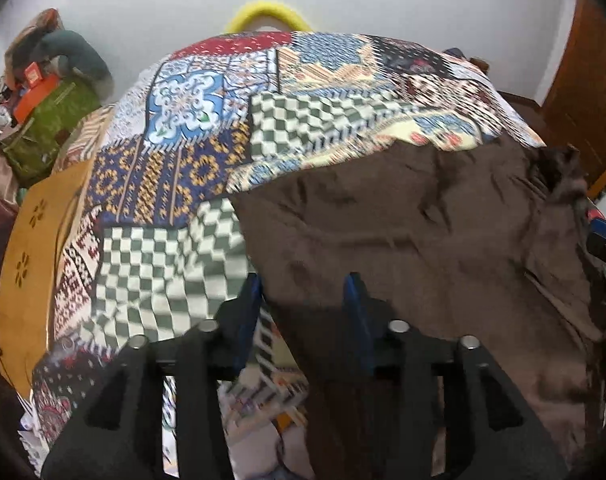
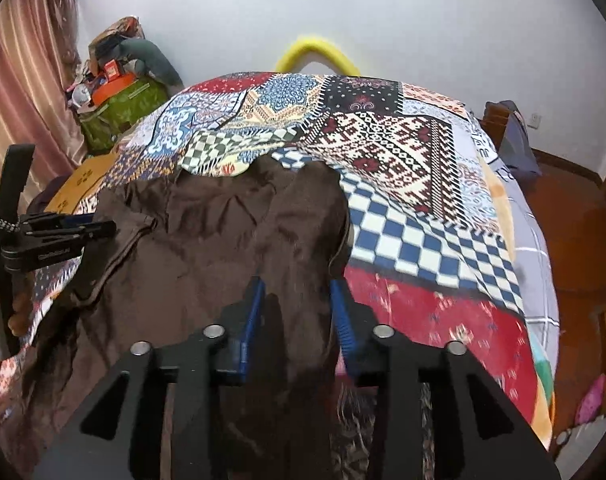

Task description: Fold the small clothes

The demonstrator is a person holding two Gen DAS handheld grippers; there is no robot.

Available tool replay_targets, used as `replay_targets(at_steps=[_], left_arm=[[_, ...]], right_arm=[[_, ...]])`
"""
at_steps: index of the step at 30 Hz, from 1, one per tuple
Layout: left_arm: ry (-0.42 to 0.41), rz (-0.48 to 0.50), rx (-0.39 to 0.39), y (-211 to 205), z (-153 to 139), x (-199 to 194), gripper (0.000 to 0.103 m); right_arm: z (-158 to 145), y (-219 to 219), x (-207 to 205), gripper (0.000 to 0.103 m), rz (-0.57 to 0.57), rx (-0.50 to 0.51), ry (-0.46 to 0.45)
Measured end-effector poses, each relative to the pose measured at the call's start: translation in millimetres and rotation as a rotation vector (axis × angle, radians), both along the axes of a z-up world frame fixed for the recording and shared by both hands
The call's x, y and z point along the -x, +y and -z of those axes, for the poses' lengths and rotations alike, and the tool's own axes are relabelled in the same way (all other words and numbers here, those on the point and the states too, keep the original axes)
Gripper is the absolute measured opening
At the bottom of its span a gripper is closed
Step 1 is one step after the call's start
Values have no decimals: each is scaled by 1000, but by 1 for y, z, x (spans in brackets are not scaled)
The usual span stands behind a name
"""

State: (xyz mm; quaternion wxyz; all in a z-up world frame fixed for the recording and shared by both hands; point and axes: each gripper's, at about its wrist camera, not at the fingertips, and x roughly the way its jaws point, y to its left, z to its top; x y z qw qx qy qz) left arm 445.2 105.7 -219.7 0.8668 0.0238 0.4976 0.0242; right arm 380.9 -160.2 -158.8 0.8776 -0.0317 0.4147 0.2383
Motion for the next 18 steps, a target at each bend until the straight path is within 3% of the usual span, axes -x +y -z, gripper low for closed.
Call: replay_targets(at_steps=[7, 18], left_arm=[[4, 55, -53, -21, -4, 51, 66], [3, 27, -12, -13, -37, 137, 71]], right_arm=[[4, -9, 37, 46, -21, 60, 30], [-25, -31, 101, 53, -7, 18, 50]])
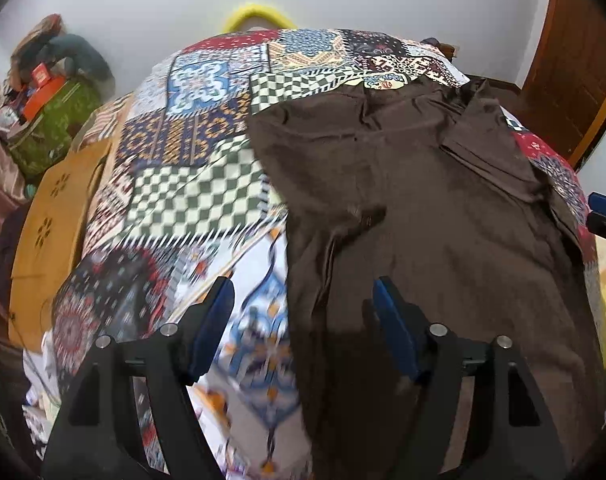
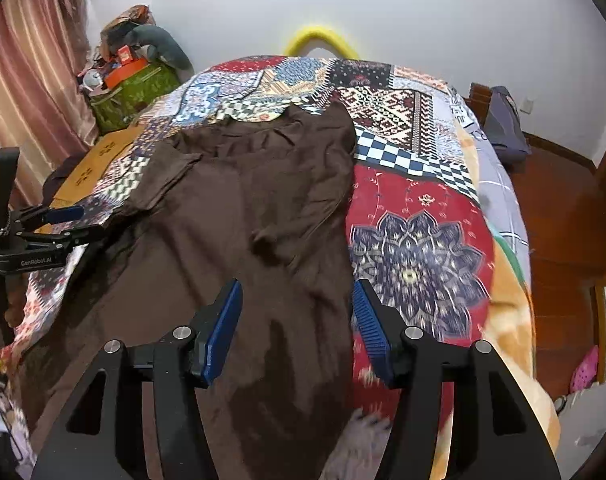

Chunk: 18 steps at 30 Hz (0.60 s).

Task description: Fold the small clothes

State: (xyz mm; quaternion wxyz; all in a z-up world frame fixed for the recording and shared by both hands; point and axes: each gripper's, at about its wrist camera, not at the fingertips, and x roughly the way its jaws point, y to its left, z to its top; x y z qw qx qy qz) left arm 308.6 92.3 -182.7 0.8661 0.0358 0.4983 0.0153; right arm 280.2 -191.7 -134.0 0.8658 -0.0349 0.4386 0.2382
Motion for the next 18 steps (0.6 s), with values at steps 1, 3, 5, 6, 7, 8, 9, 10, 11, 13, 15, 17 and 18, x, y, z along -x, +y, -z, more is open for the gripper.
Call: replay_targets(at_steps=[1, 3, 5, 6, 7, 8, 9, 10, 11, 13, 15, 17, 18], left_arm=[[-2, -8, -1, 2, -3, 9, 72], [-4, -22, -2, 7, -8, 27, 72], [3, -32, 2, 11, -10, 47, 72], [7, -35, 3, 12, -10, 54, 72], [13, -37, 5, 13, -11, 64, 72], [16, -37, 6, 14, -11, 73, 72], [17, -38, 5, 14, -11, 79, 72], [23, -38, 5, 14, -9, 89, 72], [30, -37, 7, 15, -7, 95, 72], [45, -37, 18, 14, -2, 107, 72], [69, -37, 28, 13, 5, 117, 72], [93, -35, 33, 11, 12, 124, 72], [103, -35, 36, 10, 15, 127, 72]], right_arm=[[-3, 0, 6, 53, -5, -2, -9], [-8, -3, 22, 55, -7, 0, -19], [-10, -5, 38, 60, -9, 5, -29], [-10, -6, 44, 60, -8, 9, -32], [-9, -7, 49, 61, -9, 13, -32], [-7, -8, 56, 61, -14, 18, -34], [-4, -9, 63, 61, -16, 30, -31], [-1, -11, 69, 61, -13, 37, -27], [4, -13, 75, 61, -12, 45, -14], [13, -17, 85, 61, -7, 46, 3], [21, -22, 94, 61, 4, 56, 11], [31, -27, 101, 61, 15, 60, 37], [36, -29, 102, 61, 21, 57, 51]])
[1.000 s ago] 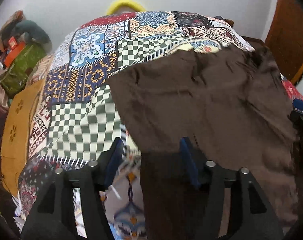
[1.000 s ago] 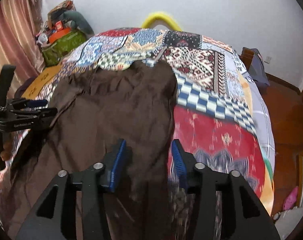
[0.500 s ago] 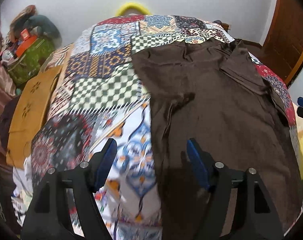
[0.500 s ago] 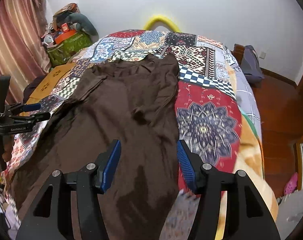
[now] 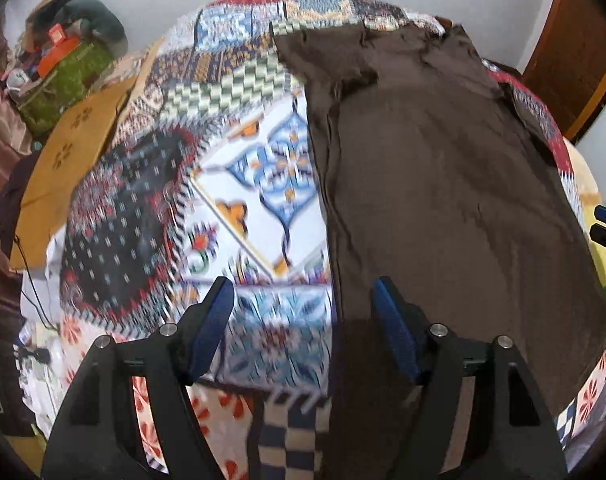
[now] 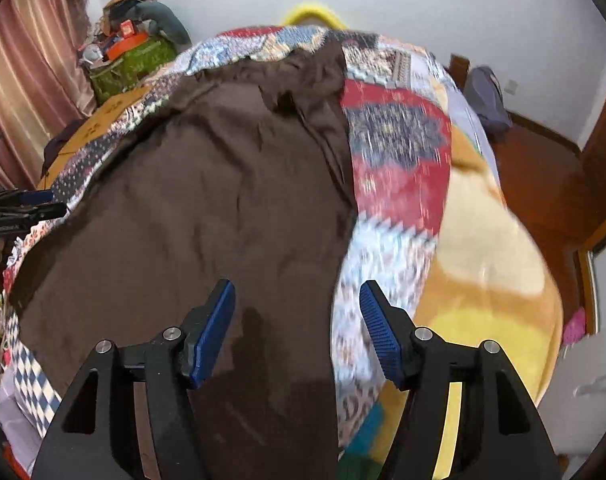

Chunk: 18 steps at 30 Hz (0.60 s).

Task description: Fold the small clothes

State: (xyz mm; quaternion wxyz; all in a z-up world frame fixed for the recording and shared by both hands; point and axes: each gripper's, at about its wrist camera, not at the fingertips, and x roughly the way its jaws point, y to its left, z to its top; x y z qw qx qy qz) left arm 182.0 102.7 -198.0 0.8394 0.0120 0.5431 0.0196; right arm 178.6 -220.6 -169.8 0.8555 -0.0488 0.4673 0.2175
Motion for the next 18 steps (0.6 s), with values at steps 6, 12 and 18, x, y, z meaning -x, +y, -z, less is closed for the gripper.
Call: replay_targets(at_steps=[6, 12, 18], left_arm=[[-11, -8, 60, -4, 10, 12, 60], [-11, 60, 129, -16, 11, 11, 11], [-68, 51, 99, -21, -10, 1, 6]], right_arm=[[21, -10, 8, 61, 16, -63, 85], [28, -3, 6, 34, -5, -123, 121], [18, 9, 3, 4, -73, -103, 80]])
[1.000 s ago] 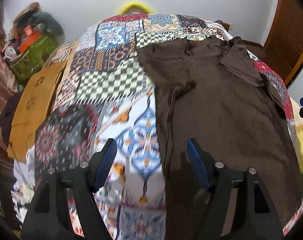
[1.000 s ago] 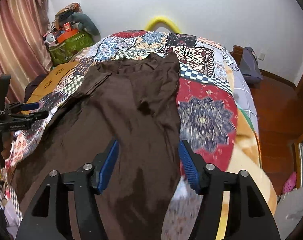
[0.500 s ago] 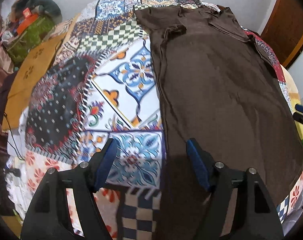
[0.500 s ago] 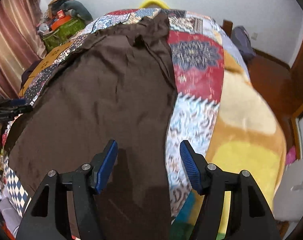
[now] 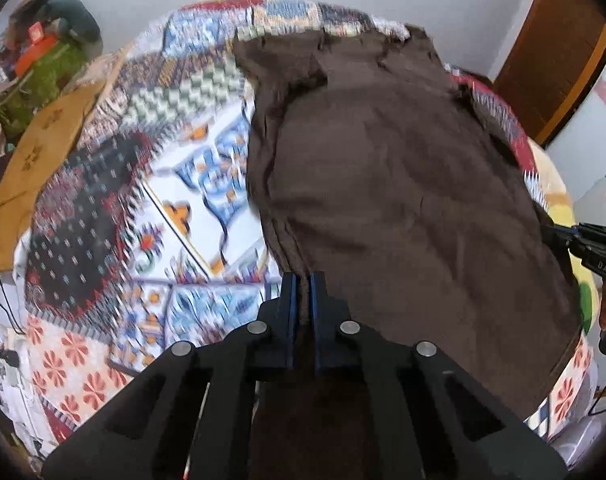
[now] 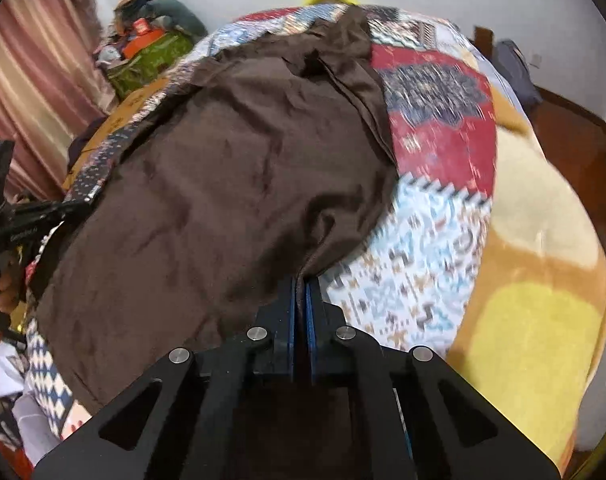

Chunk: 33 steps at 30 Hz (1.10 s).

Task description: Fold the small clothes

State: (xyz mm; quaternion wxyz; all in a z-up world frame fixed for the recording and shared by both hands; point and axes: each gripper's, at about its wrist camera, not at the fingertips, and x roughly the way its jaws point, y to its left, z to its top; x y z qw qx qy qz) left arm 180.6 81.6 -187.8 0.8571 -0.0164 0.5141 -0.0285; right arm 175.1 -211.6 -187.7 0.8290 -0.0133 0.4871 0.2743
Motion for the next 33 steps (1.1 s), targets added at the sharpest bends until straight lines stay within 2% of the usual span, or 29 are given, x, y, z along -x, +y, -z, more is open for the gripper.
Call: replay_targets(at_steps=[5, 8, 12, 16, 18, 20, 22, 24, 29, 33], left_arm=[[-98, -20, -9, 6, -35, -25, 6], [-124, -42, -36, 10, -41, -50, 6], [-85, -69, -37, 24, -22, -85, 6], [0, -86, -49, 30, 10, -104, 9], [15, -92, -36, 32, 17, -100, 10], [26, -93, -29, 34, 18, -95, 19], [16, -102, -25, 37, 13, -86, 39], [-3, -112, -25, 43, 7, -73, 48], [11, -138, -14, 55, 2, -42, 50], [59, -151, 16, 58, 16, -17, 50]], right_arm=[[-31, 2, -21, 4, 3, -51, -92], [-40, 4, -38, 4, 16, -59, -133], [-32, 7, -65, 4, 62, -23, -147], [-17, 9, -85, 5, 72, 1, -92], [-12, 6, -85, 9, 76, 14, -64], [-12, 2, -82, 22, 81, 20, -50], [-15, -5, -77, 31, 98, 18, -53], [-19, -13, -69, 34, 107, 11, -60], [-20, -32, -52, 36, 121, 19, -51], [-7, -37, -41, 36, 119, 47, -21]])
